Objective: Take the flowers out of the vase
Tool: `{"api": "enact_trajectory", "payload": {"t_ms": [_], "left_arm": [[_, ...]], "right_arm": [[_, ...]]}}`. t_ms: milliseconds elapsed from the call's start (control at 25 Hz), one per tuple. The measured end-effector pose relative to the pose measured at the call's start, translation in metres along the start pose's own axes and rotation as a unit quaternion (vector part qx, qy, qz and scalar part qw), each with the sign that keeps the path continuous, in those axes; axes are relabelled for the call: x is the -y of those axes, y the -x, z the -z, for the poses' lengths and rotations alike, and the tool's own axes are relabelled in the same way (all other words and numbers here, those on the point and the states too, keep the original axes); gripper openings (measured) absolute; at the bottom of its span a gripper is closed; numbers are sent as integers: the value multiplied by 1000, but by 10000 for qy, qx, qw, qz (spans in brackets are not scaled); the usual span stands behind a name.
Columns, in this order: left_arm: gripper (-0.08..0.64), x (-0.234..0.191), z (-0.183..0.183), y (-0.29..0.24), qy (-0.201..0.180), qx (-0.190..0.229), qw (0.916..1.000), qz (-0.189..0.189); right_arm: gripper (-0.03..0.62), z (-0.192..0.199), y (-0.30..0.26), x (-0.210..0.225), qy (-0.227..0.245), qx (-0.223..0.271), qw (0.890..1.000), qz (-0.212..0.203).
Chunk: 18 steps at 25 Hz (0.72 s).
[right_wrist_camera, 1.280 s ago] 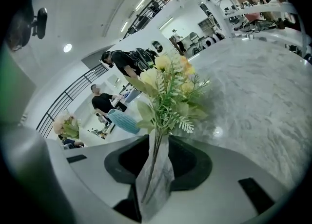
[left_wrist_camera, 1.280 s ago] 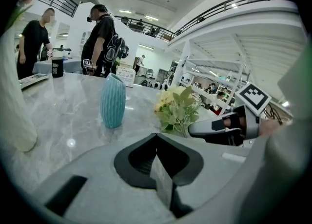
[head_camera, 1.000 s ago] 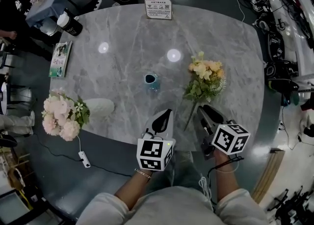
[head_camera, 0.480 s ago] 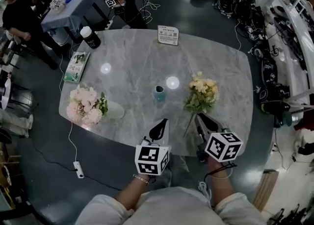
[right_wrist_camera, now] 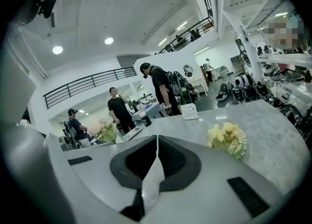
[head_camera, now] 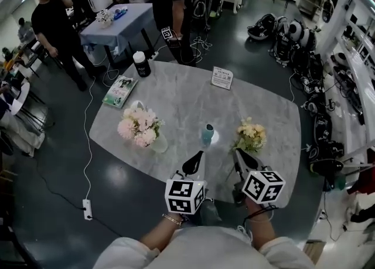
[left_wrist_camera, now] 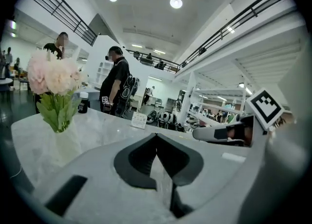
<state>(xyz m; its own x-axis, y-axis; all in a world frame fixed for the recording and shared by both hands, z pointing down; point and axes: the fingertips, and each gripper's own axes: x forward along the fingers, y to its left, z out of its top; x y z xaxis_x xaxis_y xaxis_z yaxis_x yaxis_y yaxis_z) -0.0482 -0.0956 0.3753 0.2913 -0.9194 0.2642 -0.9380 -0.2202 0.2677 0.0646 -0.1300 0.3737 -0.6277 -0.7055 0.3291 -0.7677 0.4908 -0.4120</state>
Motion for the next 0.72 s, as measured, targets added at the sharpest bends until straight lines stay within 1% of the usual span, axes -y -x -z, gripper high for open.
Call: {"api": "enact_trajectory", "payload": {"t_ms": [80, 200, 400, 560, 720], "left_arm": [[9, -6, -9, 7, 37, 125, 9999, -63], [9, -10, -15, 22, 39, 188, 9997, -125], [9, -15, -32, 33, -12, 372, 9991, -179], [9, -19, -33, 40, 69, 371, 9991, -214], [9, -19, -32, 40, 45, 336, 9992, -205]], "right_arm": [[12, -11, -2, -14, 143, 136, 9998, -99], [11, -16, 5, -30, 233, 265, 9993, -134], [11, -22, 9, -42, 346, 363, 9986, -194], [11, -14, 9, -45, 317, 320, 9988, -182], [11, -12, 8, -49, 333, 304, 9988, -188]]}}
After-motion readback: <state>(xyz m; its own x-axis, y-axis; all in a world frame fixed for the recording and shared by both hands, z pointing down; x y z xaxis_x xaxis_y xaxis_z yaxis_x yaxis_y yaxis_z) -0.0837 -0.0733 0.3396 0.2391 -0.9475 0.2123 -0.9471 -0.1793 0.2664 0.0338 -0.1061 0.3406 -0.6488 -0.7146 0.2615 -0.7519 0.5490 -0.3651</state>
